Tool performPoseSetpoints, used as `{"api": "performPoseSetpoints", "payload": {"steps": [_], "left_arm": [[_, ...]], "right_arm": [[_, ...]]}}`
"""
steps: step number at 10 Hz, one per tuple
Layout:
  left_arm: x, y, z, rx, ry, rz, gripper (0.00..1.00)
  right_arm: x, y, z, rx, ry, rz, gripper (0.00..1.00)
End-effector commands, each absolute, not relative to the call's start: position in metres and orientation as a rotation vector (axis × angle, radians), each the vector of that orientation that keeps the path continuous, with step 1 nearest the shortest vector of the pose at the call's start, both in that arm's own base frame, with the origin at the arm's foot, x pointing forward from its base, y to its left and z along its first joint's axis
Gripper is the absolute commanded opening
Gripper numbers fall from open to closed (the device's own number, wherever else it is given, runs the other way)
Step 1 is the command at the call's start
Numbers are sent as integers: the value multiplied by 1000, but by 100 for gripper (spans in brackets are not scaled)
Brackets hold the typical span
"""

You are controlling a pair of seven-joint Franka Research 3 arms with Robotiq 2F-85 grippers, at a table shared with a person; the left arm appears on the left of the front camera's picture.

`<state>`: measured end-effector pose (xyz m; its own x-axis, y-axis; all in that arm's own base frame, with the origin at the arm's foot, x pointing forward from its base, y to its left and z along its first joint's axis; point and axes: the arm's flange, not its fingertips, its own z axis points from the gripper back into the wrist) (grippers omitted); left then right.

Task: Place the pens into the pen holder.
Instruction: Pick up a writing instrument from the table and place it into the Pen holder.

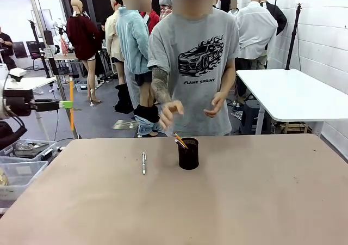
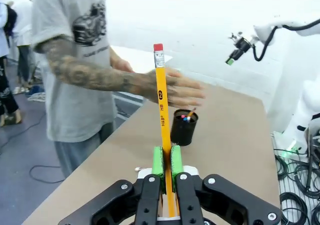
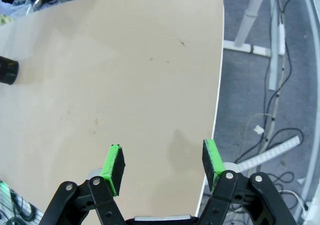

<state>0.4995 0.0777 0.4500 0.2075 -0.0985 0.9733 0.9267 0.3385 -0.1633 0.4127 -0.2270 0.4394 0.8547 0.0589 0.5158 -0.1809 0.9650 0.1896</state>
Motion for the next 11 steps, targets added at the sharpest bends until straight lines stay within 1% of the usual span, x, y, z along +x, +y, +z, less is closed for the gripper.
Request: {"api": "performPoseSetpoints", "payload": {"steps": [1, 2, 3, 4, 5, 6, 7, 8, 9, 11], "left_arm": [[528, 28, 451, -972, -1087, -979, 0], [543, 4, 457, -991, -1087, -1037, 0], [552, -28, 462, -1078, -1082, -1116, 0], [556, -64, 461, -1098, -1015, -1179, 0], [559, -88, 459, -1046, -930, -1185, 0], [544, -55, 461, -1066, -1036, -1124, 0], [544, -55, 461, -1066, -1036, -1124, 0], [551, -93, 459, -1082, -995, -1174, 0], [543, -98, 455, -1135, -1066, -1179, 0], [562, -138, 435, -1287, -1081, -1239, 0]], "right_arm": [[412, -227, 437, 230, -532, 142, 78], [412, -227, 437, 230, -532, 142, 78], [412, -227, 437, 230, -532, 142, 78], [412, -227, 437, 230, -532, 142, 78], [412, -227, 437, 230, -532, 142, 78], [412, -227, 437, 230, -532, 142, 78], [412, -227, 437, 230, -532, 142, 78], [412, -227, 437, 230, -532, 142, 78], [412, -227, 437, 230, -532, 142, 78], [412, -227, 437, 230, -532, 142, 78]]}}
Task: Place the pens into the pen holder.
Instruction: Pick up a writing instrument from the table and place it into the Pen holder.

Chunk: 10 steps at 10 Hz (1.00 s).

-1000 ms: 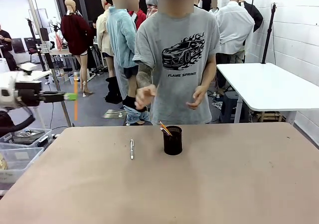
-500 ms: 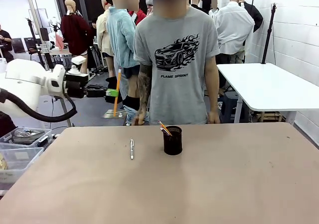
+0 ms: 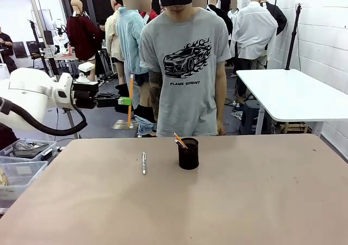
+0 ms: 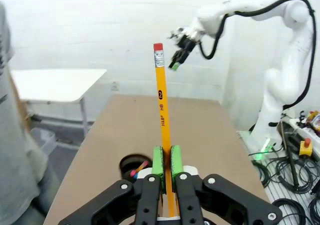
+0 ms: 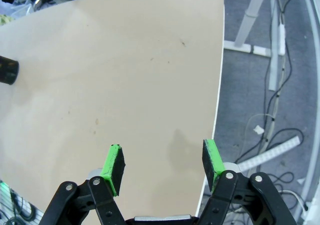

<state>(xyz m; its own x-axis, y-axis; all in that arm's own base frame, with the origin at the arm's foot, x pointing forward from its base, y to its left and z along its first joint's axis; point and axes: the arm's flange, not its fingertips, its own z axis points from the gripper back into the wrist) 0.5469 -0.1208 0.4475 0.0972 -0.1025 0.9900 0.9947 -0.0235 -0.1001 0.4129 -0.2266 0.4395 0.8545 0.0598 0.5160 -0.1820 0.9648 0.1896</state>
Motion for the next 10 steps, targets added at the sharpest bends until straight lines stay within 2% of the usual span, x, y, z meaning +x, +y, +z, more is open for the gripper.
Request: {"api": "performPoseSetpoints", "payload": {"steps": [1, 3, 6, 7, 10], "left_arm": [[577, -164, 428, -1385, -1072, -1285, 0], [596, -207, 416, -1462, -1125, -1377, 0], [610, -275, 378, -1610, -1076, -1457, 0], [612, -291, 366, -1604, -1027, -1470, 0], [619, -319, 336, -1576, -1022, -1486, 0]], "right_arm": [[412, -227, 437, 230, -532, 142, 78], [412, -227, 437, 230, -532, 142, 78], [412, -227, 437, 230, -532, 142, 78], [412, -227, 437, 230, -532, 142, 78], [412, -227, 437, 230, -532, 142, 78]]}}
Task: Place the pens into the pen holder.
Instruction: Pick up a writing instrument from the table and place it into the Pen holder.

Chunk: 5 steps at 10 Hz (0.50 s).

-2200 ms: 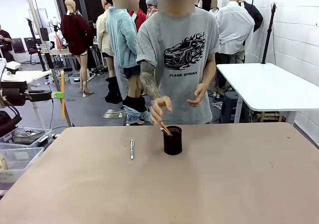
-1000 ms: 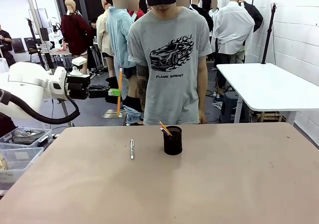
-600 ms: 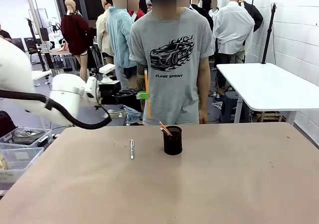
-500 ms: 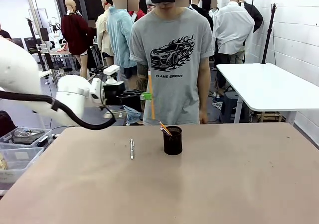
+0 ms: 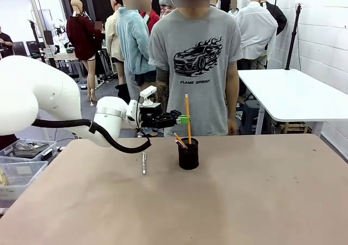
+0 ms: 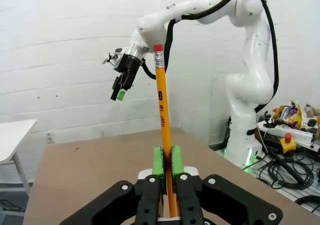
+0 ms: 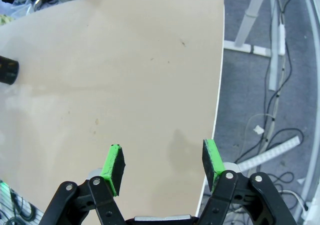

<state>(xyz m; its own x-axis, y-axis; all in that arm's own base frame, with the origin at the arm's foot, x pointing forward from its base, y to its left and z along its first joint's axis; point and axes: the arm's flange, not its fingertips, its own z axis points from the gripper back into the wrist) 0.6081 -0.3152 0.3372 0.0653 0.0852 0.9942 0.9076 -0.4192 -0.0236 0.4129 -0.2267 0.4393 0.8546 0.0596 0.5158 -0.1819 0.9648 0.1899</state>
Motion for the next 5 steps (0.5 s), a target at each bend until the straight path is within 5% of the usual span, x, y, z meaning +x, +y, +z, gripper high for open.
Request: {"api": "performPoseSetpoints", "payload": {"steps": [1, 5], "left_arm": [[625, -324, 327, -1526, -1031, -1496, 0], [644, -327, 301, -1457, -998, -1500, 0]], "right_arm": [[412, -227, 437, 230, -532, 142, 78], [412, -227, 437, 230, -532, 142, 78]]}}
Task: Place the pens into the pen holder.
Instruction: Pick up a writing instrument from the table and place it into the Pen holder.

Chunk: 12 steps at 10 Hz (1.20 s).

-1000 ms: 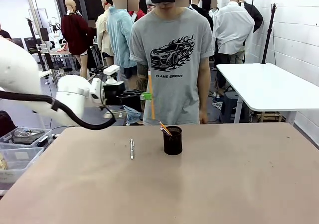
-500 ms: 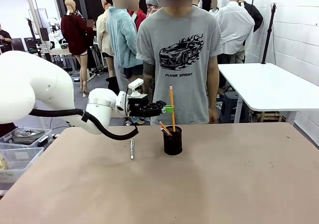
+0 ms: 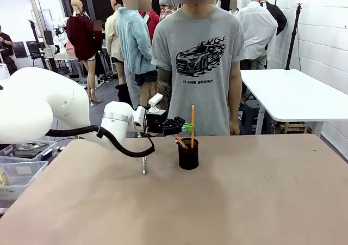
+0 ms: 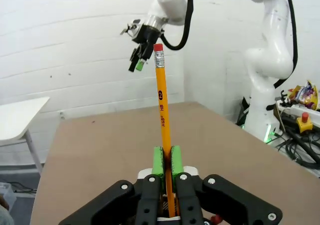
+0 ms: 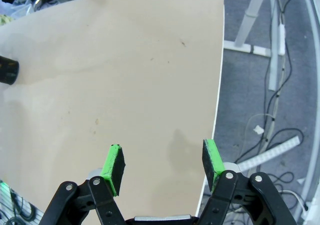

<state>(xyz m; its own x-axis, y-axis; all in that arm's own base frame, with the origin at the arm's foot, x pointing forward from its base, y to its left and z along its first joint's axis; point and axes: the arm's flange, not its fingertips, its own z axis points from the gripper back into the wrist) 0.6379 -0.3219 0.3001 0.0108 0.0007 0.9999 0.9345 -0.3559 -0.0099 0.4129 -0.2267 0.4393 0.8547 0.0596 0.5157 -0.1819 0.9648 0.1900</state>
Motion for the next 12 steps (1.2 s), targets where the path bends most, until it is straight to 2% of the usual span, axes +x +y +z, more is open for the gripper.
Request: {"api": "performPoseSetpoints", "payload": {"steps": [1, 6, 8, 9, 10, 12], "left_arm": [[648, -326, 299, -1445, -1010, -1488, 0], [650, -321, 288, -1441, -969, -1489, 0], [644, -315, 303, -1456, -1043, -1495, 39], [641, -311, 309, -1458, -1071, -1498, 54], [639, -306, 315, -1459, -1108, -1486, 58], [631, -297, 329, -1430, -1128, -1492, 58]], "right_arm": [[412, -227, 437, 230, -532, 142, 78], [412, -227, 437, 230, -532, 142, 78], [412, -227, 437, 230, -532, 142, 78], [412, -227, 437, 230, -532, 142, 78], [412, -227, 437, 230, -532, 142, 78], [412, -227, 437, 230, -532, 142, 78]]}}
